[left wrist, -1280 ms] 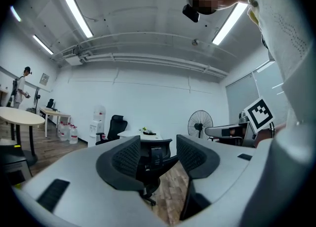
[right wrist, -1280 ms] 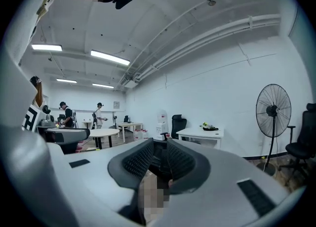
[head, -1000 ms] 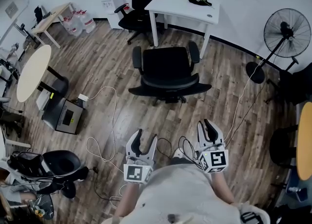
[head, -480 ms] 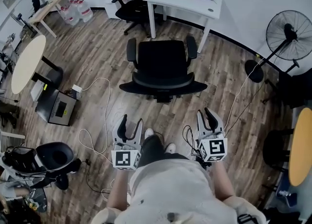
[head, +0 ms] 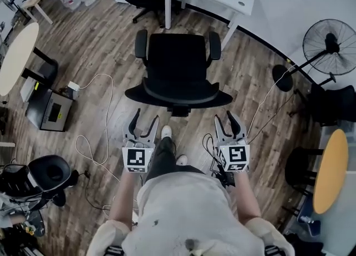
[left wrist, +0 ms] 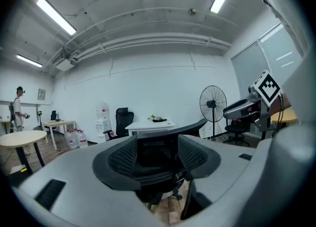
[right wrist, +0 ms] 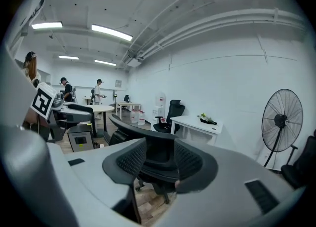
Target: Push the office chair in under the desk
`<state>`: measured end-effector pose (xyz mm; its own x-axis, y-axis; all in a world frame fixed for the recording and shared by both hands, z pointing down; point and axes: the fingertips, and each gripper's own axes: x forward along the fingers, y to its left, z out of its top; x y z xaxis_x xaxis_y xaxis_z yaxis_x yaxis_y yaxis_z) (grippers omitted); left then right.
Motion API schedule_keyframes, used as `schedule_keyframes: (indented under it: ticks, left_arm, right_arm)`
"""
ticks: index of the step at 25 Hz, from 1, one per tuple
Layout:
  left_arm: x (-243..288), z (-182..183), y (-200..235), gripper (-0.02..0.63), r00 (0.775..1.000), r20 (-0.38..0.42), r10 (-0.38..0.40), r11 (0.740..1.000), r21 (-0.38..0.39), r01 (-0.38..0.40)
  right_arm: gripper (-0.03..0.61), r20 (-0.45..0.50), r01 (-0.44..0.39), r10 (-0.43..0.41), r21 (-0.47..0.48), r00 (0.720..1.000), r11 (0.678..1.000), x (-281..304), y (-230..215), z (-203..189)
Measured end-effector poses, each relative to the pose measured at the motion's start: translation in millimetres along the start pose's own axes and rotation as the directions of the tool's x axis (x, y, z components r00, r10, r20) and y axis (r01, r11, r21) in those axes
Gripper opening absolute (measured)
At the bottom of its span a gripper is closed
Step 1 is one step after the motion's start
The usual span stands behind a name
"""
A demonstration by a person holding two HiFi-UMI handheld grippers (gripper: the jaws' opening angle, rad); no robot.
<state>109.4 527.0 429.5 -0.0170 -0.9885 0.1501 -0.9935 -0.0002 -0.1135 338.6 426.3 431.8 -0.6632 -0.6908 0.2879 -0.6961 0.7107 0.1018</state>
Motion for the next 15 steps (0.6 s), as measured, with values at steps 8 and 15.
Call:
schedule_keyframes:
  ticks: [8, 15]
  left_arm:
    - [58, -27, 26, 0.268, 0.998, -0.058, 0.000, 1.000, 0.020, 0.001]
    - [104, -52, 48, 0.278, 0.996, -0.089, 0.007, 0.999, 0.047, -0.003]
  right_arm:
    - [0.212, -0.055, 0.001, -0.003, -0.045, 0.998, 0.999, 64, -17, -14]
    - [0.241, -0.068, 0.006, -0.009, -0.052, 0.998, 0.999, 116, -36, -26]
